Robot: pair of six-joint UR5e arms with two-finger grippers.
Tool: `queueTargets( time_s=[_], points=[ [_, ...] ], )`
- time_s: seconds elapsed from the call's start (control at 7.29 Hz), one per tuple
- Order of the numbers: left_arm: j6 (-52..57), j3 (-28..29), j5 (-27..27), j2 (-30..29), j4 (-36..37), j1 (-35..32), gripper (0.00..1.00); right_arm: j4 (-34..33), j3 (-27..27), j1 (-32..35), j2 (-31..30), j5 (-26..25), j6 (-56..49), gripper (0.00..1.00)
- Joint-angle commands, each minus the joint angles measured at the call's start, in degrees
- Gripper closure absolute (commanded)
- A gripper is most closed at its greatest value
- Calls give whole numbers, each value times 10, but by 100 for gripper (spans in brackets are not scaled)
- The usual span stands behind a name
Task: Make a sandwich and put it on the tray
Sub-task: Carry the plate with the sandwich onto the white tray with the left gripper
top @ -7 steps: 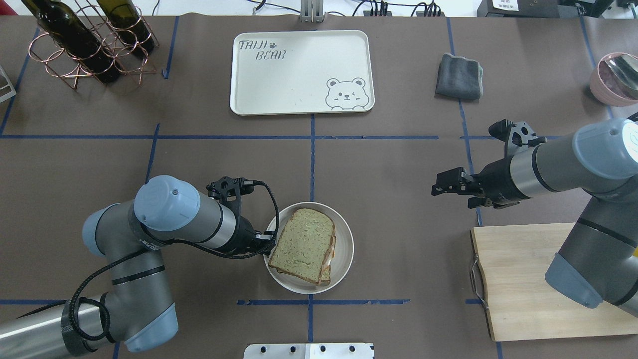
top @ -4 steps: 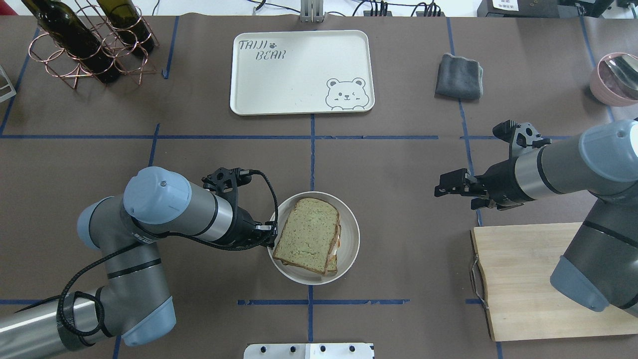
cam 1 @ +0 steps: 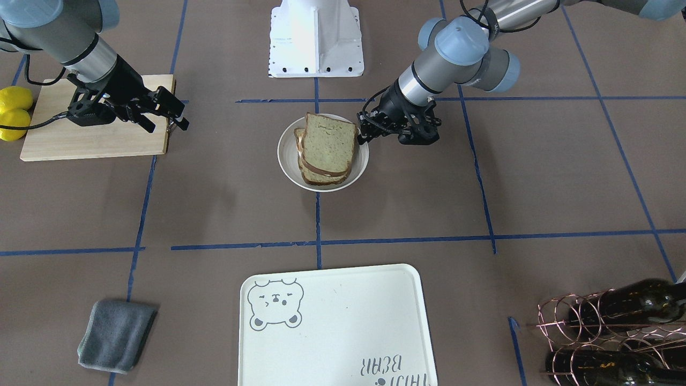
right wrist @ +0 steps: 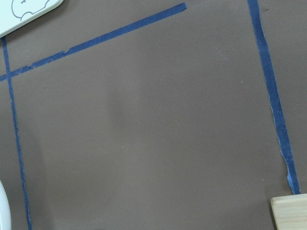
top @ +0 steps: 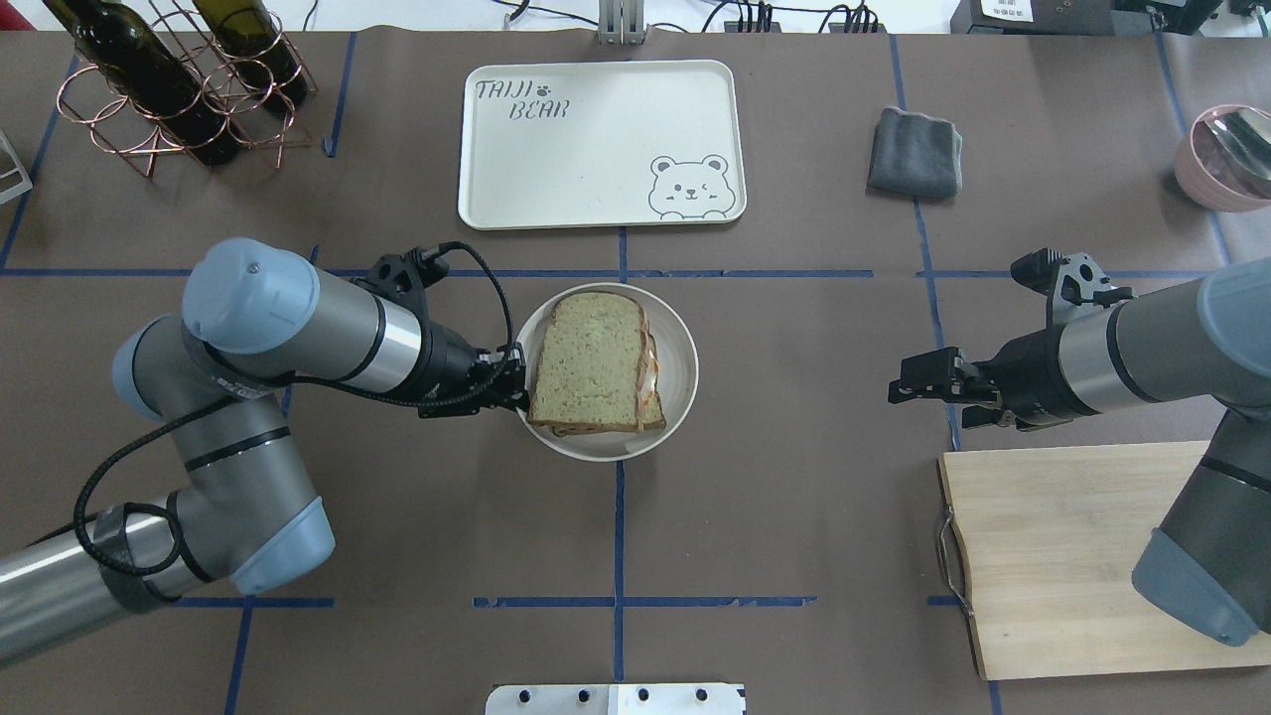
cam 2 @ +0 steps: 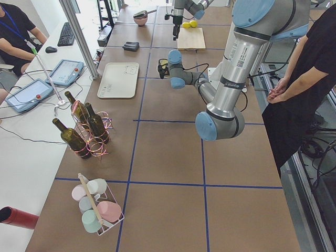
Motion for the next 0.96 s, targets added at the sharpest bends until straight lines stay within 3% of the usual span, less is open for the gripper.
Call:
queueTargets(
  time_s=[0.0, 0.27, 0.55, 0.82],
  points=[
    [1, 125, -7, -94, 0, -56, 100, 0, 5, 0, -3, 0, 0, 0],
    [5, 242, -19, -173, -1, -102, 100, 0, 10, 0, -3, 0, 0, 0],
    [1, 417, -29, -263, -75, -132, 100, 0, 14, 0, -5, 0, 0, 0],
    [-2, 531, -26, -307, -135, -143, 100, -1, 14, 0, -5, 0, 0, 0]
  ],
)
